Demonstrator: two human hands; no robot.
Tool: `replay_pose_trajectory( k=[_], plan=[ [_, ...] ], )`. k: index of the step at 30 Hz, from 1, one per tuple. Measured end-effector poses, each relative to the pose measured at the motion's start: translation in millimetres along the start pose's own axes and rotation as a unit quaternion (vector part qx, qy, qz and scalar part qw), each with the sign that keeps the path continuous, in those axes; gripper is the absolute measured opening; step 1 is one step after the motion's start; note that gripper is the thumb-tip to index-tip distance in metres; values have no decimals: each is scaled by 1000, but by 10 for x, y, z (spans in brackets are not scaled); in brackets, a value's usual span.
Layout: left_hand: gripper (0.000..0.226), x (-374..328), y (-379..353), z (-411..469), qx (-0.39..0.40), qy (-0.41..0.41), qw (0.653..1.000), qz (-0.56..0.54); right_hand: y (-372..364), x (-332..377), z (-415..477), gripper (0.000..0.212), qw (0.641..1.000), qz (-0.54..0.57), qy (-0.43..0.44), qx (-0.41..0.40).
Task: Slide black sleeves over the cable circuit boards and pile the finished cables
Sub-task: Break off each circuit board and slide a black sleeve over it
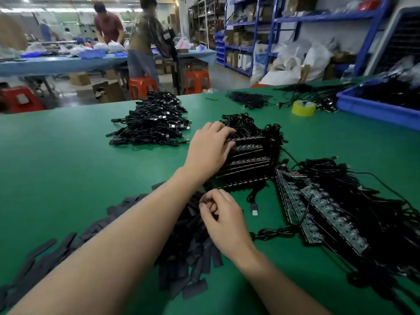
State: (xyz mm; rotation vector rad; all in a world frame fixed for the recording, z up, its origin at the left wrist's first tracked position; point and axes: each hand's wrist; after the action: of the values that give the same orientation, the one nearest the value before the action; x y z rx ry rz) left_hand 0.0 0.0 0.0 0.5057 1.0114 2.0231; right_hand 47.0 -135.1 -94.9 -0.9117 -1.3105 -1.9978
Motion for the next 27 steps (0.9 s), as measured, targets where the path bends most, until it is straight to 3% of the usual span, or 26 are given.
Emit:
replay_pose_trajectory(
  k=[3,8,13,16,27],
  plan=[
    [32,77,-23,190,52,-37,998,29,0,-18,27,11,1000,-4,-4,-12],
    [30,38,69,324,68,-111,985,115,-6,-40,34,6,999,-36,2,-10],
    [29,31,75,388,114,-116,974,157,57,-9,64,16,989,-94,40,-105],
    [24,46,106,396,90,-100,978,158,112,-13,96,29,977,-138,52,-153],
    [22,137,550,646,-76,-49,986,137,183,18,251,69,961,-261,23,-93]
  ],
)
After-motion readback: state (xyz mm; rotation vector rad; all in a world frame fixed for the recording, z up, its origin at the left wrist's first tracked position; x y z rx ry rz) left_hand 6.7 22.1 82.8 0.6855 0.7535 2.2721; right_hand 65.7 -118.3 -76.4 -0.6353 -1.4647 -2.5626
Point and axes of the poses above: each hand's wrist, its own z-axis towards the middle knuckle, its own y-axis out of the back of the hand, x = y × z, and after that the axes turned 10 degrees about -y, right-handed
